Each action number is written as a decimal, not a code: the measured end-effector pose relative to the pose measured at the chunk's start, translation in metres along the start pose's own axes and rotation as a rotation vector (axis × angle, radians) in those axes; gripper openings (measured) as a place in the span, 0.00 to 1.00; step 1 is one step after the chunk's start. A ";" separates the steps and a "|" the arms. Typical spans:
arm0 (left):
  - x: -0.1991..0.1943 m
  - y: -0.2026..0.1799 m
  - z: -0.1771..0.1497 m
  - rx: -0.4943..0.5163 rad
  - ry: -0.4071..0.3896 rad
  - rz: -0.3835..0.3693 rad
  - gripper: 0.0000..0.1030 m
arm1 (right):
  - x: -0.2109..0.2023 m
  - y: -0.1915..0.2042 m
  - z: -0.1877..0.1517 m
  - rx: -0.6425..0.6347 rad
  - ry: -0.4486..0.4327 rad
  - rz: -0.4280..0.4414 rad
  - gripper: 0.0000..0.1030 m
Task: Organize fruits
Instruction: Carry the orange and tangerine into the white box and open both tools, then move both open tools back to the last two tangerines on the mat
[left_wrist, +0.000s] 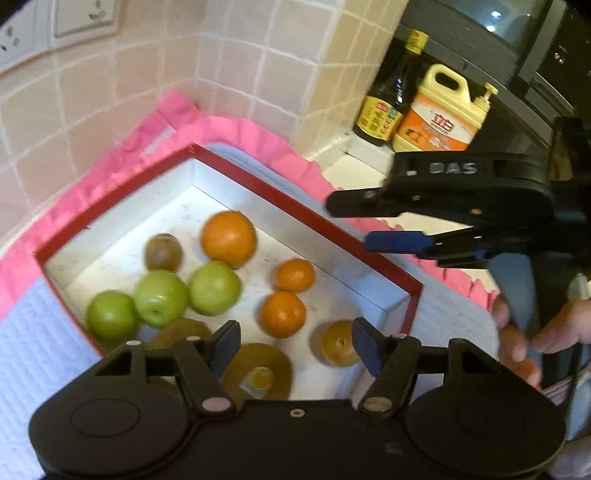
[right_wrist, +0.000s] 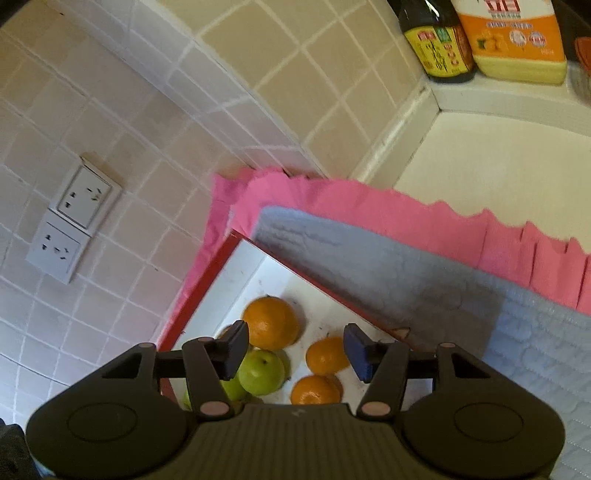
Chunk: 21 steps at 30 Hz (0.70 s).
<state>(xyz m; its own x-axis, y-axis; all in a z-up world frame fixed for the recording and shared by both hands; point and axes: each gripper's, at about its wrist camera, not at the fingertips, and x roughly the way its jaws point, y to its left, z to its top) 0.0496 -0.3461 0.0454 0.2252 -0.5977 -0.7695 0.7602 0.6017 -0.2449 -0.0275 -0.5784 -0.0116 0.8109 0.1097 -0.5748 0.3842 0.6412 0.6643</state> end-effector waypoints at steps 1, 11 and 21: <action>-0.004 0.002 0.001 -0.001 -0.007 0.012 0.77 | -0.003 0.003 0.001 -0.006 -0.006 0.002 0.58; -0.055 0.046 0.002 -0.094 -0.091 0.140 0.77 | -0.016 0.049 -0.002 -0.086 -0.041 0.060 0.59; -0.130 0.106 -0.026 -0.233 -0.160 0.317 0.77 | -0.014 0.135 -0.033 -0.252 -0.009 0.173 0.59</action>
<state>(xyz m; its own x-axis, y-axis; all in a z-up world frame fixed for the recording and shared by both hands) 0.0849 -0.1911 0.1048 0.5309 -0.4275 -0.7317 0.4843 0.8616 -0.1519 -0.0019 -0.4684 0.0703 0.8592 0.2279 -0.4581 0.1188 0.7820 0.6118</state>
